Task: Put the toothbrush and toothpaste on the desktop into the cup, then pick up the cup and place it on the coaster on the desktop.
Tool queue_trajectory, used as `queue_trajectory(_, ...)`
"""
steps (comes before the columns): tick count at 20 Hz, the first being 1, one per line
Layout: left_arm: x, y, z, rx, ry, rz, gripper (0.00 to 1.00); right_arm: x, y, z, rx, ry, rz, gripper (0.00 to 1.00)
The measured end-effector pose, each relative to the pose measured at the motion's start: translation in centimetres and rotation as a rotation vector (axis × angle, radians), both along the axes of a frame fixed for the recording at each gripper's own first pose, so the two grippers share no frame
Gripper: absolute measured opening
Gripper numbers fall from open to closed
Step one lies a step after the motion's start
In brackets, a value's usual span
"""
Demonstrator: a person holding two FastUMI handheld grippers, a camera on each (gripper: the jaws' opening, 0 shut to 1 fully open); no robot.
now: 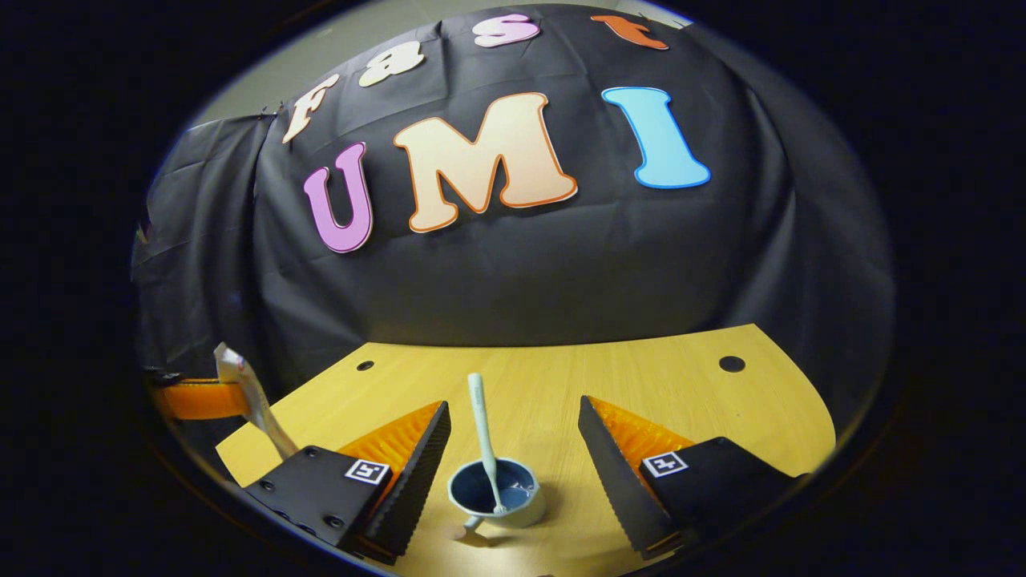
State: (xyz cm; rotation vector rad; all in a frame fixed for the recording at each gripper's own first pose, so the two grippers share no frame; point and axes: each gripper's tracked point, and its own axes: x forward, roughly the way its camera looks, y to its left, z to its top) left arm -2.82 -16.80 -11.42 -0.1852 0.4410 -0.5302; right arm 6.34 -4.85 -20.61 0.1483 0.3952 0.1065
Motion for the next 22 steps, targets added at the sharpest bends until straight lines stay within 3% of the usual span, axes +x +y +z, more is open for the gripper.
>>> queue_trajectory(11,2.8,-10.5,-0.2,-0.119,0.001,-0.160,0.00,-6.6,-7.6,-0.5,-0.022,0.067,-0.126,0.96)
queue_trajectory(17,3.3,-13.3,-3.4,-0.136,0.105,-0.163,0.00,-8.5,-11.0,-0.6,-0.046,0.084,-0.179,0.99)
queue_trajectory(22,3.8,-14.0,-4.8,-0.107,0.124,-0.138,0.00,-9.1,-12.7,-1.2,-0.039,0.104,-0.210,0.98)
